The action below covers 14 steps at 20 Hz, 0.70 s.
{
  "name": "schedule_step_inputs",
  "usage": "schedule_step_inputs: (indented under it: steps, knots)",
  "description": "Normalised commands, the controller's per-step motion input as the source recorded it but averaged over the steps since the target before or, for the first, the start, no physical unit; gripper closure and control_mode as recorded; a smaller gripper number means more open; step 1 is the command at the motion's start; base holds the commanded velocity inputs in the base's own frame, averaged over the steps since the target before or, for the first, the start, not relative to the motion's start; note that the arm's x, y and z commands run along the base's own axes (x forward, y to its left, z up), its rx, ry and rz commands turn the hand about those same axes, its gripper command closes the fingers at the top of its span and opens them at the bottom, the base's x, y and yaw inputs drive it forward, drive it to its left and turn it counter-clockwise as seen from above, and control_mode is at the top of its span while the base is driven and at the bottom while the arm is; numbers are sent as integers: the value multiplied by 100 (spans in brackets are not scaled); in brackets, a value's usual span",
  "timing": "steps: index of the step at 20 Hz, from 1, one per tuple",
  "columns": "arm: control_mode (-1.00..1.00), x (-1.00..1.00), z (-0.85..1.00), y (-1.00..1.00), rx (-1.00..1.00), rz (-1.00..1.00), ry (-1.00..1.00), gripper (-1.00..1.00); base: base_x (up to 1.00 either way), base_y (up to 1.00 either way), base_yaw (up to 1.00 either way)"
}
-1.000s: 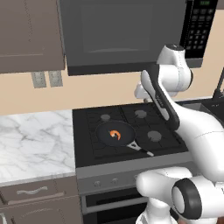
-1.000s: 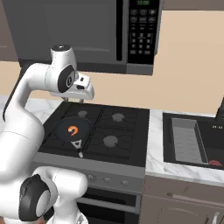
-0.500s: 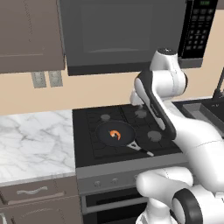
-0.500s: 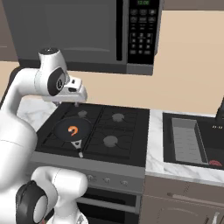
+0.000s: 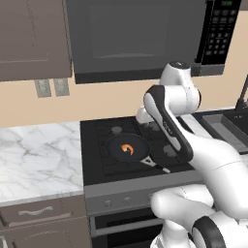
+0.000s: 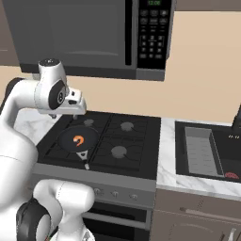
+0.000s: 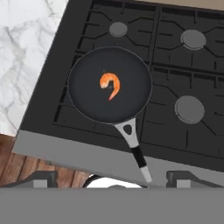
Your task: Place the shrimp on the plate and place the lemon on the same plate.
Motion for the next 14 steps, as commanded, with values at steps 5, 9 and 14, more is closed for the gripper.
schedule_step_inputs:
  steps: [5, 9, 14]
  knots:
    - [-100, 8, -28, 22, 4, 20, 0, -100, 0, 0, 0]
    - [-100, 19, -31, 22, 0, 18, 1, -100, 0, 0, 0]
    - [-100, 28, -31, 16, 0, 11, 0, -100, 0, 0, 0]
